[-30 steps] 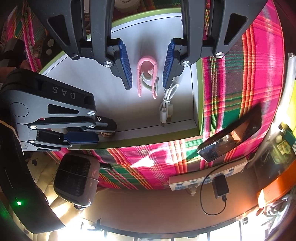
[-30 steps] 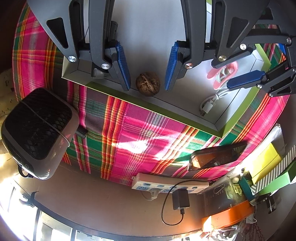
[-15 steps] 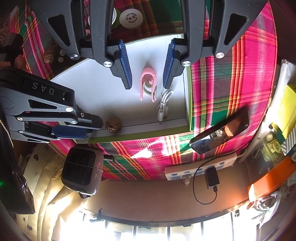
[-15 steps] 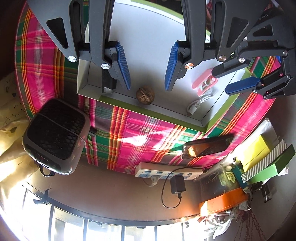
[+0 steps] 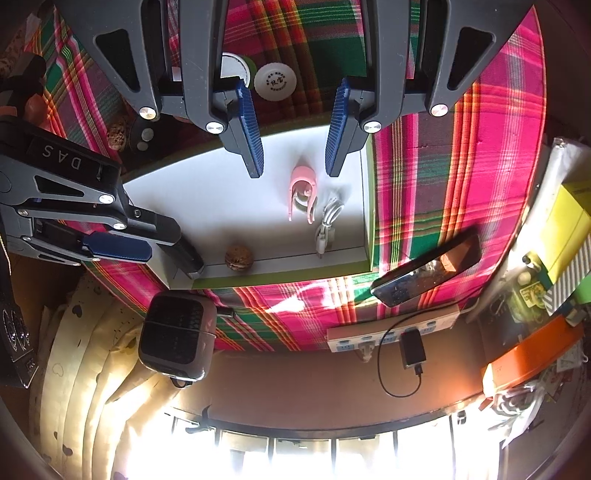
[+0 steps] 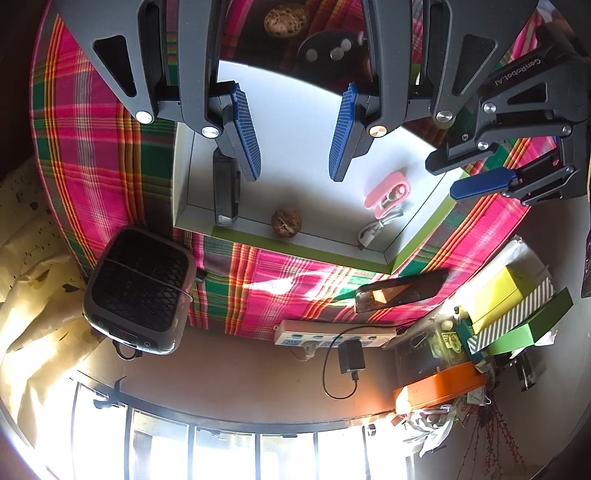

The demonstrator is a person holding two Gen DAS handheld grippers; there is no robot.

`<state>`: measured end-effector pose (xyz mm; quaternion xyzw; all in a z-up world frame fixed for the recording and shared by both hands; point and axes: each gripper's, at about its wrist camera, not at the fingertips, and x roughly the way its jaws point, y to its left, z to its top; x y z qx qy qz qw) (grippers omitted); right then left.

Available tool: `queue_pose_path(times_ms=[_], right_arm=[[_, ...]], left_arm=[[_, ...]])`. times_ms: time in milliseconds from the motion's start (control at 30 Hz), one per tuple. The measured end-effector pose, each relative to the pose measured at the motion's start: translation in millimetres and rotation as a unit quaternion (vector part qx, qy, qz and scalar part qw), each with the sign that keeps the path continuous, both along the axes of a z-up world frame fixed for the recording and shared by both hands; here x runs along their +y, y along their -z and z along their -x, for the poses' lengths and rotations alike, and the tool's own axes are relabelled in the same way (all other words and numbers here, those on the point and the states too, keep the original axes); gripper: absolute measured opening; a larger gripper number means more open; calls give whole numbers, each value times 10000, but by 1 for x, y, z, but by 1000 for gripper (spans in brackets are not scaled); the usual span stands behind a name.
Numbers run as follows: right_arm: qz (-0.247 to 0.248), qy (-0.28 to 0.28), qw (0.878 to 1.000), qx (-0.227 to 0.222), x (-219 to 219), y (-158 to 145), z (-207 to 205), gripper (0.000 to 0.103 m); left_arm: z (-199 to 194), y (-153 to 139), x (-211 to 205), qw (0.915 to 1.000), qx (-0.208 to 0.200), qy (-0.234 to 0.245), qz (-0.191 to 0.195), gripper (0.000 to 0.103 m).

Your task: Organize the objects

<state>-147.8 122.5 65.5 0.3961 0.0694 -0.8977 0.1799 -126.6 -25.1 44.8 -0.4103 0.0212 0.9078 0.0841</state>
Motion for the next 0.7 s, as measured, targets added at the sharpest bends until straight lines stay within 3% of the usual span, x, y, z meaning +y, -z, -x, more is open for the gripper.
queue_pose_path(times_ms=[700], right_arm=[[64, 456, 9984, 314, 34, 7, -62, 44]], left_arm=[[-45, 9, -21, 9991, 53, -64, -425, 35]])
